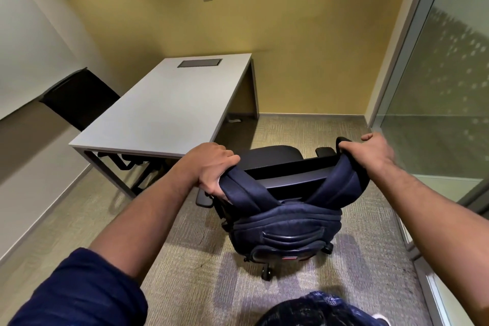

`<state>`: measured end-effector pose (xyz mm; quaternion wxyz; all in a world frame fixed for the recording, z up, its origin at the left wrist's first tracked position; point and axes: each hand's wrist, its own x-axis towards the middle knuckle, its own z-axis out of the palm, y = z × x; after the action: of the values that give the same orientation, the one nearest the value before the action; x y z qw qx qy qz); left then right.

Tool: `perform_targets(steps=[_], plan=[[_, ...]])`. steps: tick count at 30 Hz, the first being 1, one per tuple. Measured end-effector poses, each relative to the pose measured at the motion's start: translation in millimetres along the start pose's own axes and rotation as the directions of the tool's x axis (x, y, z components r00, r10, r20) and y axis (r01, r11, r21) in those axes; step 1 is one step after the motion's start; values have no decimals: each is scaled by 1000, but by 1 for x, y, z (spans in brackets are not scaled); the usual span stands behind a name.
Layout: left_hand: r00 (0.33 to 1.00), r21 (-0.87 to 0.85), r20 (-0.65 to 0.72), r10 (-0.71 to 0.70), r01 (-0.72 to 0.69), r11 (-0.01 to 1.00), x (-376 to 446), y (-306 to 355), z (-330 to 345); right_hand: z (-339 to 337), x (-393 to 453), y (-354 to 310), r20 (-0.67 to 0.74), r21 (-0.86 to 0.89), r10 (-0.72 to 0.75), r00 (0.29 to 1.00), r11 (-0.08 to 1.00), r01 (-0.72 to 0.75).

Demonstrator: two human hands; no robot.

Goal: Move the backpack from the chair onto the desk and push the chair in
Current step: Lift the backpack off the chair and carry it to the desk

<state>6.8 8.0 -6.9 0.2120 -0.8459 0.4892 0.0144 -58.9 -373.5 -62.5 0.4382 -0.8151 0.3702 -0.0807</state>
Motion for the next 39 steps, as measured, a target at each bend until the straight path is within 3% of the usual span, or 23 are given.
perform_targets(steps=[6, 11, 15, 21, 28, 33, 39], plan=[[997, 19, 28, -73, 72, 997, -10, -7, 2, 2, 6, -3, 1, -47, 15, 1000, 999, -15], [993, 27, -29, -118, 118, 993, -20, -24, 17, 2, 11, -4, 20, -88, 1, 1000, 996, 0], [977, -78, -63, -206, 201, 976, -32, -39, 30, 6, 10, -3, 40, -130, -36, 999, 991, 41], [944, -105, 115, -308, 320, 942, -59, -43, 43, 9, 3, -4, 53, -155, -70, 996, 985, 78], [992, -34, -76, -104, 102, 994, -59, -2, 23, 11, -4, -10, 137, -252, -35, 990, 965, 69], [966, -27, -245, 79, -88, 996, -38, 43, -3, 1, -1, -12, 244, -260, -4, 970, 963, 70], [922, 51, -227, 312, -309, 950, -8, 95, -21, -13, -3, -3, 301, -180, 88, 950, 983, -34]])
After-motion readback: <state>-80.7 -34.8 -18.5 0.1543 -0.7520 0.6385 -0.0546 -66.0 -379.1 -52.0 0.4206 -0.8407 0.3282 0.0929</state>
